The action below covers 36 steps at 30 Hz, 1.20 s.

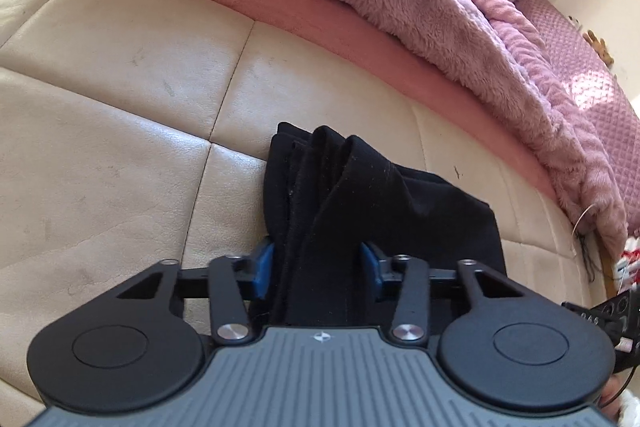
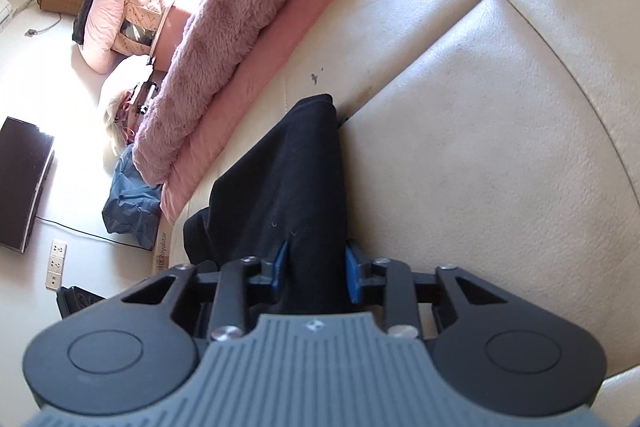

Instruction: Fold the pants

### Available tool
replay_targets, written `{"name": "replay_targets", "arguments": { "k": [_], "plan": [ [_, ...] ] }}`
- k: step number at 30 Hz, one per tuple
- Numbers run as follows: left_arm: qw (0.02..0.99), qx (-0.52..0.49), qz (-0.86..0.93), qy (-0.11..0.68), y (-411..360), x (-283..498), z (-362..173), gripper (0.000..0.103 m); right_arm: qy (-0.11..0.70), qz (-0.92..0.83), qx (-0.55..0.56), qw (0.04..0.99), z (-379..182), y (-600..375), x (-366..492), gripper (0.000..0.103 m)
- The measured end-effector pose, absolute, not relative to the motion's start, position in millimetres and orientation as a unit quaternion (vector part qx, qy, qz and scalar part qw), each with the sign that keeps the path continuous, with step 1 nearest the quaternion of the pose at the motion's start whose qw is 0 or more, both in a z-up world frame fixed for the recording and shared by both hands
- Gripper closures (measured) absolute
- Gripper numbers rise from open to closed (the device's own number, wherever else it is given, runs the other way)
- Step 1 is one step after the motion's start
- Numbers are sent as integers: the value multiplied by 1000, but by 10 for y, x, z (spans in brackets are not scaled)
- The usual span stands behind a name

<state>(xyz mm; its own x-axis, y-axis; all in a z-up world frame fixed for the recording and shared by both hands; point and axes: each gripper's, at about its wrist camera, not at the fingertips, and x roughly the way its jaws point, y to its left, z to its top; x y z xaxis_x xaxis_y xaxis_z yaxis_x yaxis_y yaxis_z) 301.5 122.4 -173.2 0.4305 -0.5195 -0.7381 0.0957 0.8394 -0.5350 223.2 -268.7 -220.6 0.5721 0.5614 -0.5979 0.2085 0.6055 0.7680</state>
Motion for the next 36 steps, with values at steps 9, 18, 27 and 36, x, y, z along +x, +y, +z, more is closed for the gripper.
{"name": "replay_targets", "arguments": {
  "k": [9, 18, 27, 36],
  "plan": [
    [842, -172, -181, 478, 1132, 2926, -1407, 78, 446, 131, 398, 791, -2005, -2632, 2271, 90],
    [864, -153, -181, 443, 1294, 2924, -988, 79, 433, 159, 376, 803, -1618, -2410, 2405, 91],
    [876, -127, -154, 440, 1821, 3246, -752, 79, 447, 199, 358, 795, -1485, -1750, 2967, 91],
    [856, -140, -131, 480, 2080, 3606, -1265, 79, 495, 194, 329, 780, -1884, -1323, 3573, 91]
  ]
}}
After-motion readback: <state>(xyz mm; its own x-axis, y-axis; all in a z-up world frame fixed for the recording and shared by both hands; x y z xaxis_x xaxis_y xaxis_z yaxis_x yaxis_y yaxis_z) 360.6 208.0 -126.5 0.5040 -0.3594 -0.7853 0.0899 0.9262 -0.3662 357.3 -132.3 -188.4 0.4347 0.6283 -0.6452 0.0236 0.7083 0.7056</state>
